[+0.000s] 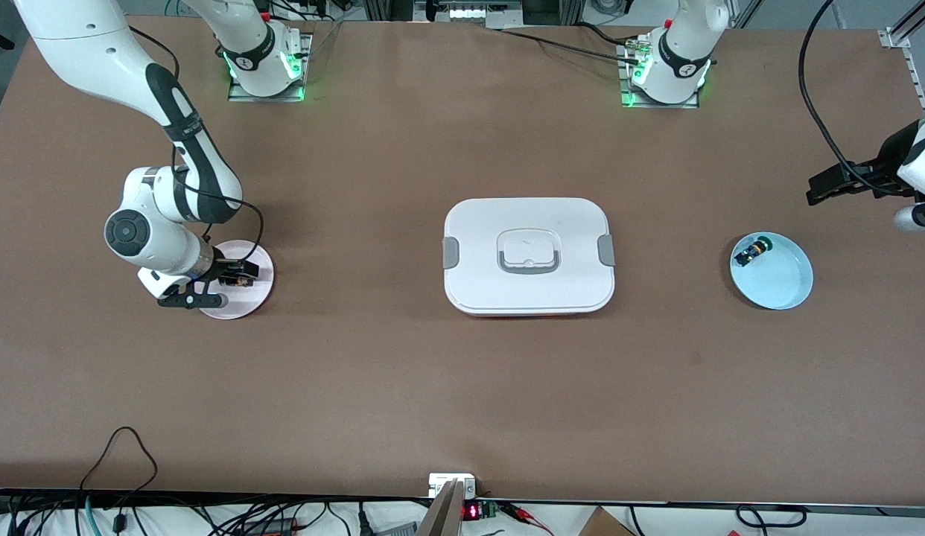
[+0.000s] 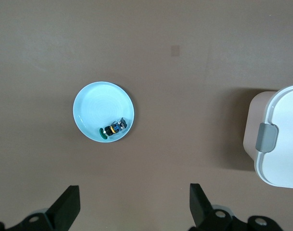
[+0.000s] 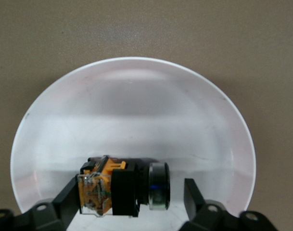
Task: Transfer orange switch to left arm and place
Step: 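Close the right gripper on the orange switch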
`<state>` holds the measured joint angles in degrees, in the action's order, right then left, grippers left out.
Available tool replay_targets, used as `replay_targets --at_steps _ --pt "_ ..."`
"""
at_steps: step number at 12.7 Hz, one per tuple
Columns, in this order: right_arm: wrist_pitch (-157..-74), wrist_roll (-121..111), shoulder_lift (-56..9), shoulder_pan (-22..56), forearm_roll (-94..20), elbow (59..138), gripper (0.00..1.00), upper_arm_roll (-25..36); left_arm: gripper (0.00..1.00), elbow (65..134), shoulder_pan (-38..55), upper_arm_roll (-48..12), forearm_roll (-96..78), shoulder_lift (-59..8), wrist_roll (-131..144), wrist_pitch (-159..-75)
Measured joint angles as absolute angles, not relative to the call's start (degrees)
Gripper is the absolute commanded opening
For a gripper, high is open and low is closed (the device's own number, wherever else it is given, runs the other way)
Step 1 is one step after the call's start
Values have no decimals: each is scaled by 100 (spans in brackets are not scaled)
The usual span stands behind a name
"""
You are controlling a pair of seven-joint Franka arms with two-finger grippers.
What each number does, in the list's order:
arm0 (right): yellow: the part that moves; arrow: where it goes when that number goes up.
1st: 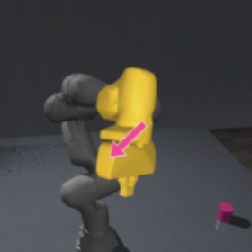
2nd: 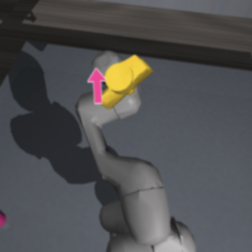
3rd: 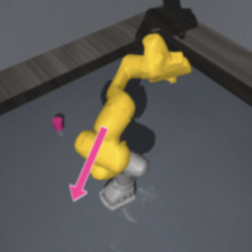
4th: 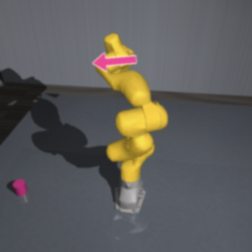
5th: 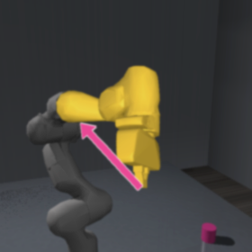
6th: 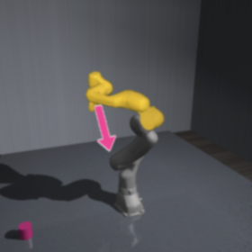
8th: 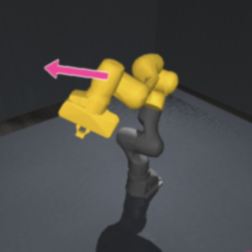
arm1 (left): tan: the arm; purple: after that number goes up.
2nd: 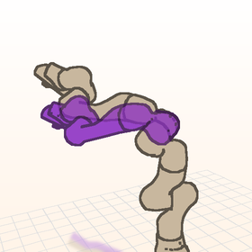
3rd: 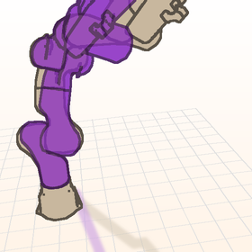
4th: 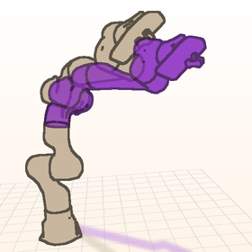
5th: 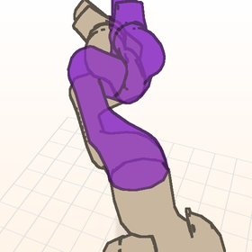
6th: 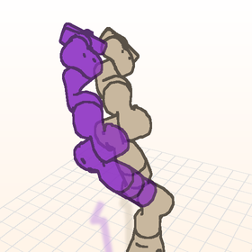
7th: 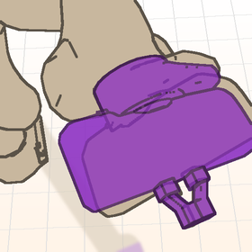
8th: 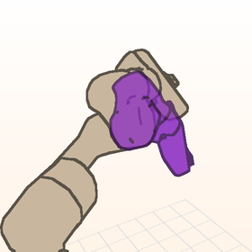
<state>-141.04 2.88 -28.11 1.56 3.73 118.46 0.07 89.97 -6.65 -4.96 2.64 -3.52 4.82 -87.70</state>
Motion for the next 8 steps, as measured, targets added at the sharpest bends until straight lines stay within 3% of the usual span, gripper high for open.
replay_targets --at_steps 3,6,8 --pt "-14104 -111 -2809 157 412 11838 24 7 100 8996 -665 -492 264 -352 482 -8770" --pt "-14076 -547 -2805 155 412 11735 22 6 100 8996 -665 -492 264 -352 482 -8770" --pt "-13580 -647 -2721 154 412 11391 22 -45 100 8996 -665 -492 264 -352 482 -8770"
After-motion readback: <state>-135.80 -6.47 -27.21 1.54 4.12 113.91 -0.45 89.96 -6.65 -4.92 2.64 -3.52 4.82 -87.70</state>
